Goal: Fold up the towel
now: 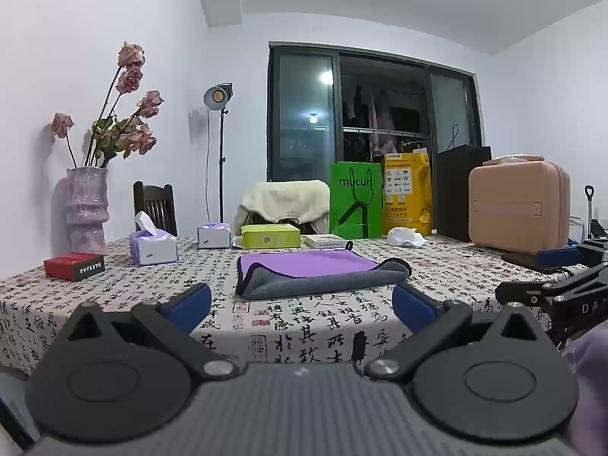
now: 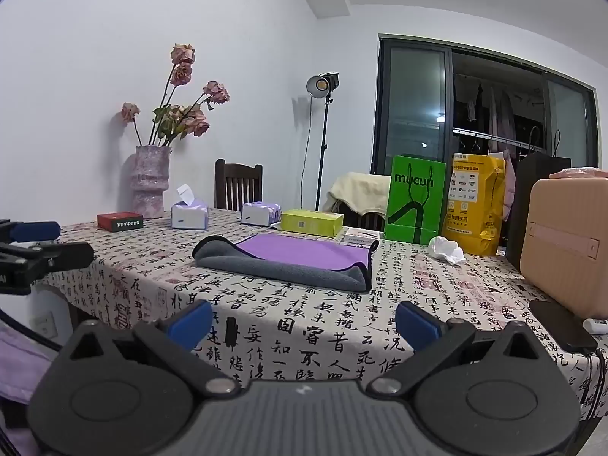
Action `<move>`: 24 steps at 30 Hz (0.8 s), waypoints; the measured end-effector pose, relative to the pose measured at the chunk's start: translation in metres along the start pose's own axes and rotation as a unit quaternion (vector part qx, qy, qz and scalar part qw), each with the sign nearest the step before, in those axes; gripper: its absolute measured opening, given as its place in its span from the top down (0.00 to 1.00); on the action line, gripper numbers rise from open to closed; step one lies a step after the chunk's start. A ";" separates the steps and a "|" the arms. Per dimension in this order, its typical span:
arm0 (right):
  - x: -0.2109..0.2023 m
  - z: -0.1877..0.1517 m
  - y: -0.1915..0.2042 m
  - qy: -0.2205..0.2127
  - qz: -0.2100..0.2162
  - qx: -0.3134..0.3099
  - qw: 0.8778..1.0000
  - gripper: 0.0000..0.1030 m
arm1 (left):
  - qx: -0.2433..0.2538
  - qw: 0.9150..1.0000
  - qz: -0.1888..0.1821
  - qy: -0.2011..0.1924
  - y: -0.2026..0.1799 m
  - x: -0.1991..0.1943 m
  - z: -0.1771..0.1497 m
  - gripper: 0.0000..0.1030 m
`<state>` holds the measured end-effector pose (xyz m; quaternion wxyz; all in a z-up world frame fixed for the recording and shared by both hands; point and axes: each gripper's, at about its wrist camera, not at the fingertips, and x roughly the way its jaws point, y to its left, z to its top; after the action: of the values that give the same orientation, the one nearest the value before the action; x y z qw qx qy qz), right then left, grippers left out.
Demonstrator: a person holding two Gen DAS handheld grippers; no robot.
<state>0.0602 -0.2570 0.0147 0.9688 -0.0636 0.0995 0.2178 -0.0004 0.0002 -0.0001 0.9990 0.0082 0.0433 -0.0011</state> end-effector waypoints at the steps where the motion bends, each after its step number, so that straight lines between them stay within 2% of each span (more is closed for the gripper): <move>1: 0.000 0.000 0.000 0.000 0.000 0.000 1.000 0.00 | 0.001 1.000 0.000 -0.001 0.000 0.000 0.000 0.00; 24: 0.002 -0.001 0.001 0.002 0.000 0.002 1.000 0.00 | 0.004 1.000 -0.005 0.006 0.003 0.001 0.000 0.00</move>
<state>0.0617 -0.2555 0.0130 0.9688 -0.0617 0.1016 0.2176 0.0009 0.0027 0.0001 0.9987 0.0119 0.0493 -0.0063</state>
